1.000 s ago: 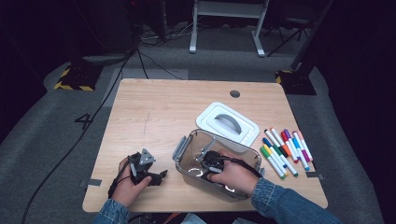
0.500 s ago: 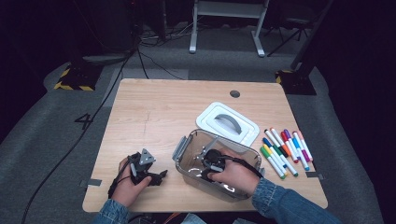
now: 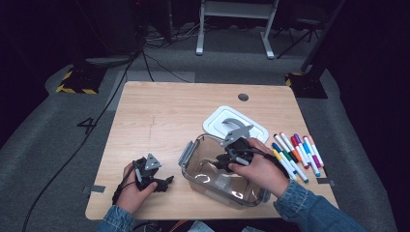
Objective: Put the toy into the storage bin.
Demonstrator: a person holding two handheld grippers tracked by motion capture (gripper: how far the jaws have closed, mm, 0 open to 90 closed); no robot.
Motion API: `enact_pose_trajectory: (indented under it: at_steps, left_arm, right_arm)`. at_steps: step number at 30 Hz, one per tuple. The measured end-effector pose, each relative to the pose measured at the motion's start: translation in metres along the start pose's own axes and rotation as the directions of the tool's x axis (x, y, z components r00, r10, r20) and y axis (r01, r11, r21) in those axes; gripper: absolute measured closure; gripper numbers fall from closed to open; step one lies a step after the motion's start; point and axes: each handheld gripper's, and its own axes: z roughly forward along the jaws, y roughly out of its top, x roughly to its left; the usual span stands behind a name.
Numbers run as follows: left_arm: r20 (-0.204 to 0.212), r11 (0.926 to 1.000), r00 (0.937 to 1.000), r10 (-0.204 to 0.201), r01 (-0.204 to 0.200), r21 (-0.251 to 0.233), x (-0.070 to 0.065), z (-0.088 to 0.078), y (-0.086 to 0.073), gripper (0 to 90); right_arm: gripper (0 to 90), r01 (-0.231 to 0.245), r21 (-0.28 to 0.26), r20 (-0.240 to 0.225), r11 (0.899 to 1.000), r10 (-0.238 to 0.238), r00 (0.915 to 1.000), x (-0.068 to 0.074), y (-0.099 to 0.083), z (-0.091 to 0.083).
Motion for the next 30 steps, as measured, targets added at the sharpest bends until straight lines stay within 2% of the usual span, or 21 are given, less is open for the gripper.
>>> enact_pose_trajectory:
  at_steps: [4,10,15,22,25,28,30]
  left_arm:
    - [0.0,1.0,1.0,0.0,0.0,0.0,0.0,0.0,0.0,12.4]
    - [0.0,1.0,1.0,0.0,0.0,0.0,0.0,0.0,0.0,12.4]
    - [0.0,1.0,1.0,0.0,0.0,-0.001,0.0,0.0,0.0,12.4]
    - [0.0,1.0,1.0,0.0,0.0,-0.001,0.0,0.0,0.0,12.4]
    - [0.0,1.0,1.0,0.0,0.0,0.0,0.0,0.0,0.0,12.4]
    - [0.0,1.0,1.0,0.0,0.0,-0.001,0.0,0.0,0.0,12.4]
    - [0.0,1.0,1.0,0.0,0.0,-0.001,0.0,0.0,0.0,12.4]
  right_arm:
    - [71.7,-0.038,-0.032,0.043,0.999,0.039,0.9983,-0.016,-0.008,-0.02]
    - [71.5,-0.094,-0.065,0.103,0.993,0.1,0.9896,-0.037,-0.025,-0.046]
    - [71.4,-0.158,-0.103,0.151,0.982,0.172,0.9735,-0.06,-0.045,-0.062]
    - [71.6,-0.254,-0.083,0.235,0.964,0.267,0.9348,-0.091,-0.085,-0.07]
    - [71.8,-0.299,-0.063,0.252,0.952,0.306,0.9183,-0.102,-0.105,-0.066]
    - [71.4,-0.336,-0.038,0.262,0.941,0.334,0.9055,-0.109,-0.124,-0.059]
    - [71.3,-0.361,-0.032,0.254,0.932,0.357,0.8991,-0.113,-0.136,-0.055]
